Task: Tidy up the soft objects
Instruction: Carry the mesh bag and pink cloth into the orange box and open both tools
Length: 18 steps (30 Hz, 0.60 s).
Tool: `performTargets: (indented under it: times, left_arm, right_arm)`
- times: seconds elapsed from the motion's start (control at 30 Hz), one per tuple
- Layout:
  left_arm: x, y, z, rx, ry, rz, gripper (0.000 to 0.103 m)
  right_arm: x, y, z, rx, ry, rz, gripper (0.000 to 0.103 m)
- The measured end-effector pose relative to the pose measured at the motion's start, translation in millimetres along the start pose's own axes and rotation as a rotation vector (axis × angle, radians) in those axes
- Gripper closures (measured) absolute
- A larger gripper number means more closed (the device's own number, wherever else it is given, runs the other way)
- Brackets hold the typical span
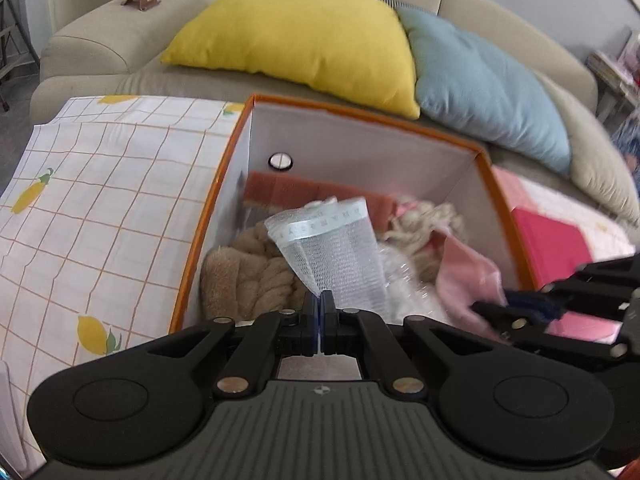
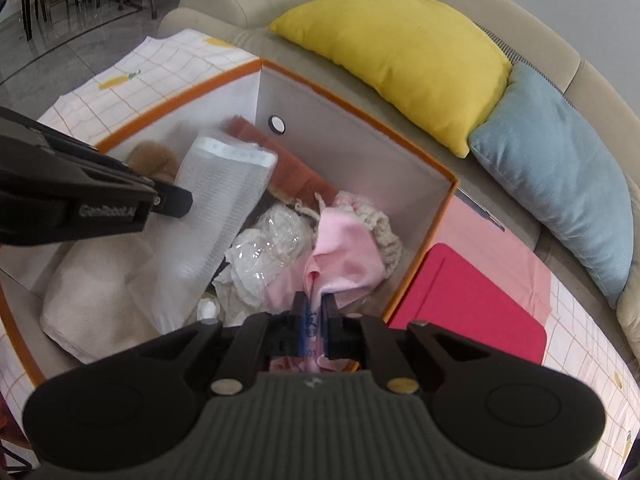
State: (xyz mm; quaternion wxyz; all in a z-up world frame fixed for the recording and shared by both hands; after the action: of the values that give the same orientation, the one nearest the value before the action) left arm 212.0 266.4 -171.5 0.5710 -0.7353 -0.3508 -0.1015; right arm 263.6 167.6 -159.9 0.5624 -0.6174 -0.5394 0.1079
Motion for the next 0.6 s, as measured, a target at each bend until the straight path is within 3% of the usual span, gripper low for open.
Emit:
performTargets:
  times: [0.17, 0.23, 0.47, 0.6]
  left_arm:
    - [4, -2, -3, 0.063, 0.059, 0.009, 0.085]
    - [6, -7, -6, 0.088, 0.093, 0.004, 0.072]
    - [18, -31, -17, 0.104, 0.108, -0.045, 0.059]
    - [27, -52, -30, 0.090, 0.118, -0.085, 0.057]
  right_arm:
    - [0, -4, -1, -0.012, -0.024, -0.016, 0.088]
    - [3, -8, -5, -0.015, -0.012, -0.033, 0.074]
    - [12, -33, -23, -0.002, 0.072, -0.070, 0.057]
    - [16, -57, -36, -0.007, 0.127, -0.106, 0.046]
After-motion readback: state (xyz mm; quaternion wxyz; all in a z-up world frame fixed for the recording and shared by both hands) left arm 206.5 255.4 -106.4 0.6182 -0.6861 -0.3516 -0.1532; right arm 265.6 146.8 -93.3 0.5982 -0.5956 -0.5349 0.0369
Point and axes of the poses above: each gripper's, at about its wrist camera, not at the fingertips, and y roughly the way its jaws point, z to its left, x to its top, the point moved 10 cm from there along y, roughly the way its jaws point, and after that the axes turned 12 degrees about -x, right-handed, at the moved point
